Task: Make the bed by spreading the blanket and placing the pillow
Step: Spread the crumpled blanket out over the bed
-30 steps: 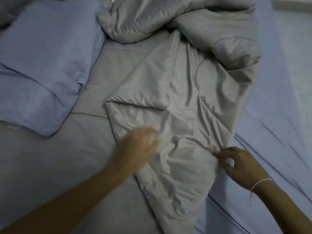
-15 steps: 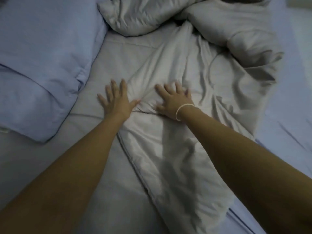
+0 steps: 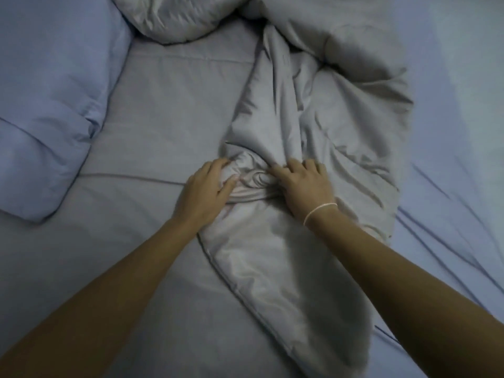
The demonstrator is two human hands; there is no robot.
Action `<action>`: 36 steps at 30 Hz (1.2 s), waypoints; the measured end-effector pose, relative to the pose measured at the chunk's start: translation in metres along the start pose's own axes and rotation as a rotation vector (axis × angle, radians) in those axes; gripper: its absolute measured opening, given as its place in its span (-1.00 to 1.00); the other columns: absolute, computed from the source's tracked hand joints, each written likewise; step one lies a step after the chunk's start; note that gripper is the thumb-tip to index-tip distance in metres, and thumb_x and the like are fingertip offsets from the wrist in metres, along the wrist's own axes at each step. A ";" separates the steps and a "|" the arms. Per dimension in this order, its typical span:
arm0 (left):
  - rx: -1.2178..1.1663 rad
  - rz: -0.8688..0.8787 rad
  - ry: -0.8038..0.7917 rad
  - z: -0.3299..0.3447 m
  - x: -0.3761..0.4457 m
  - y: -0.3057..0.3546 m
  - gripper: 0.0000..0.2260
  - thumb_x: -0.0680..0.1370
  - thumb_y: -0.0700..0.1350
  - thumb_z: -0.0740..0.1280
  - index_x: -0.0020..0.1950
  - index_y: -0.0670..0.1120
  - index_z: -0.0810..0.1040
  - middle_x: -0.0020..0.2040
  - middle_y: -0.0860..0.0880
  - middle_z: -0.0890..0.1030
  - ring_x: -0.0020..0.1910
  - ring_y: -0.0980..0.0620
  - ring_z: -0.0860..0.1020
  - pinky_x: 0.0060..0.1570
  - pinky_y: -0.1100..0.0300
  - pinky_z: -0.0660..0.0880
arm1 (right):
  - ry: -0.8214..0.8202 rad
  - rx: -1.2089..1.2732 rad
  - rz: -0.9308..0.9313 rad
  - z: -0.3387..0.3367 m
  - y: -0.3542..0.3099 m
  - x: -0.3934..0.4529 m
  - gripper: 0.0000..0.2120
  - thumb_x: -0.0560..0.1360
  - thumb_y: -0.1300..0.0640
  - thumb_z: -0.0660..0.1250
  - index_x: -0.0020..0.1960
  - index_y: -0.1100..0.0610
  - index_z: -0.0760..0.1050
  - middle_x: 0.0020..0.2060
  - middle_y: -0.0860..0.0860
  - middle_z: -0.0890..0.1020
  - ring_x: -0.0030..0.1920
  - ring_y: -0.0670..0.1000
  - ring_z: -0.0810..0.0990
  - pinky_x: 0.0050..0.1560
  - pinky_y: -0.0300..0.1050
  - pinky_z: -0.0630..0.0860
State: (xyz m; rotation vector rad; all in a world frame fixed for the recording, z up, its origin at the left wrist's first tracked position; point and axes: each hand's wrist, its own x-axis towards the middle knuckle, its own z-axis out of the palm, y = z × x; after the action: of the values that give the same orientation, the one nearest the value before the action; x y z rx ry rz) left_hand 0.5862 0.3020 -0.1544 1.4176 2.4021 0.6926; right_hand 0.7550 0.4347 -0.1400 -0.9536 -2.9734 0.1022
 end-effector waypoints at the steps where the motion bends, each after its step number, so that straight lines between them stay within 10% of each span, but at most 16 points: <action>1: -0.027 0.043 -0.019 0.004 -0.009 0.016 -0.58 0.58 0.12 0.15 0.32 -0.10 0.42 0.20 -0.14 0.54 0.15 -0.16 0.52 0.14 -0.01 0.47 | 0.009 -0.035 0.017 -0.005 0.018 -0.025 -0.72 0.51 0.11 0.22 0.21 -0.02 0.48 -0.01 0.09 0.55 -0.02 0.20 0.49 0.01 0.07 0.31; 19: 0.117 0.255 -0.233 0.171 -0.073 0.319 -0.36 0.57 0.28 -0.05 0.55 0.05 -0.14 0.58 -0.07 -0.17 0.56 -0.05 -0.17 0.49 -0.08 -0.16 | -0.080 0.062 0.578 -0.036 0.355 -0.397 -0.74 0.35 0.31 0.45 0.04 0.20 0.58 -0.17 0.22 0.56 -0.19 0.30 0.47 -0.31 0.08 0.43; 28: 0.433 0.210 -0.401 0.248 -0.113 0.342 -0.30 0.50 0.36 -0.28 0.56 0.03 -0.13 0.58 -0.12 -0.09 0.55 -0.16 -0.09 0.47 -0.24 -0.11 | -0.587 0.259 0.881 -0.020 0.486 -0.515 -0.55 0.40 0.26 0.43 0.28 0.07 0.53 0.24 0.22 0.54 0.19 0.27 0.51 0.20 0.02 0.42; 36: 0.489 0.238 -0.298 0.271 -0.122 0.336 -0.38 0.58 0.28 -0.13 0.56 0.00 -0.03 0.57 -0.15 0.07 0.55 -0.18 0.02 0.46 -0.26 -0.03 | -0.066 0.840 1.006 0.005 0.389 -0.449 -0.48 0.53 -0.07 0.30 0.44 0.07 0.32 0.42 0.03 0.39 0.43 0.05 0.32 0.38 -0.13 0.21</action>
State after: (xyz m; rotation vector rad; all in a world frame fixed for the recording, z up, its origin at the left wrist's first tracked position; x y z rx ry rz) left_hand 1.0194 0.4039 -0.2100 1.8587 2.2706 -0.0829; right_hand 1.3463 0.4890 -0.1697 -2.0400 -1.7890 1.2288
